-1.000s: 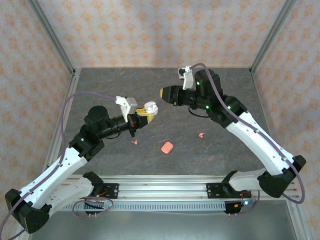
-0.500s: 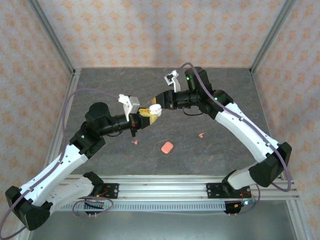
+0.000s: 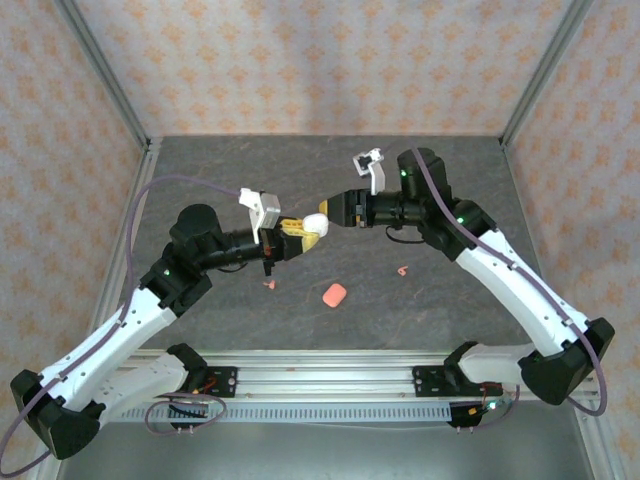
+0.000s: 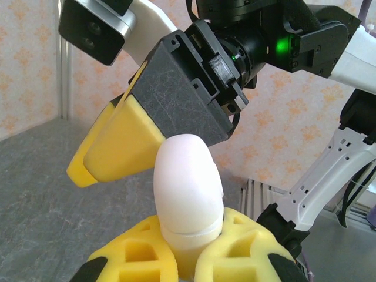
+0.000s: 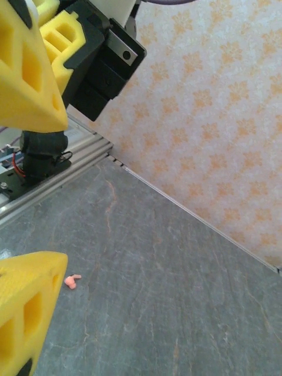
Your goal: Insert the wireless bluetooth earbuds into the charging case
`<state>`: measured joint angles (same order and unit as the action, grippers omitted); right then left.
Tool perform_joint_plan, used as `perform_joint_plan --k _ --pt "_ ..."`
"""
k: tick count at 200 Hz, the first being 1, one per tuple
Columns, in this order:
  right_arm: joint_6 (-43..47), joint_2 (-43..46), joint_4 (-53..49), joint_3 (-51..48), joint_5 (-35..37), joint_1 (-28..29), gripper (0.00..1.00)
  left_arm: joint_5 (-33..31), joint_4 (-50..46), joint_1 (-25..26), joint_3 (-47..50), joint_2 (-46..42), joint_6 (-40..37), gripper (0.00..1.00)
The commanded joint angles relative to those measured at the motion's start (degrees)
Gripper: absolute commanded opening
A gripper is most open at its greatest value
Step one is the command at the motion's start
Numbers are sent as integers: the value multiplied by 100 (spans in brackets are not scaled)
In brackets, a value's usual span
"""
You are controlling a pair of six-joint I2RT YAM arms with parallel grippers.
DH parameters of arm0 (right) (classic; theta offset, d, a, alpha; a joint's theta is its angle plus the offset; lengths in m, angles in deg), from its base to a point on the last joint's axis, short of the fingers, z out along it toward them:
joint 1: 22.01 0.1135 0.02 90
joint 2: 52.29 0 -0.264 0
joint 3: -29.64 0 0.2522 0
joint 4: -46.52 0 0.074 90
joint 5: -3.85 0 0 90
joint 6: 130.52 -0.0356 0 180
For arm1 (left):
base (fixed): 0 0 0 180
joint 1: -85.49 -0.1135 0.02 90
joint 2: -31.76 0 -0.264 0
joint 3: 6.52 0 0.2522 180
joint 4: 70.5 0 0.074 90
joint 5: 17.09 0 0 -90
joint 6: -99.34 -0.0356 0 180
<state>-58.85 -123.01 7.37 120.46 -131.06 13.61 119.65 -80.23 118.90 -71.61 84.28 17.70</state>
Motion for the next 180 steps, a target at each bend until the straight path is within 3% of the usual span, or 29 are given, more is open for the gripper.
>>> perform_joint_plan --k 1,23,47,98,180 --pt "34 485 472 -102 25 132 61 -460 -39 -65 -74 68 151 0" --pt "-16 710 438 -191 947 131 65 -495 -70 -63 -62 31 148 0" --pt "-413 914 640 -346 1649 131 76 -541 -131 -69 -66 22 108 0" --pt "-1366 898 1496 -695 1459 264 90 -631 -85 -65 -110 149 121 0" --pt "-3142 693 2268 -1081 1968 656 91 -1205 391 -67 109 199 88 0"
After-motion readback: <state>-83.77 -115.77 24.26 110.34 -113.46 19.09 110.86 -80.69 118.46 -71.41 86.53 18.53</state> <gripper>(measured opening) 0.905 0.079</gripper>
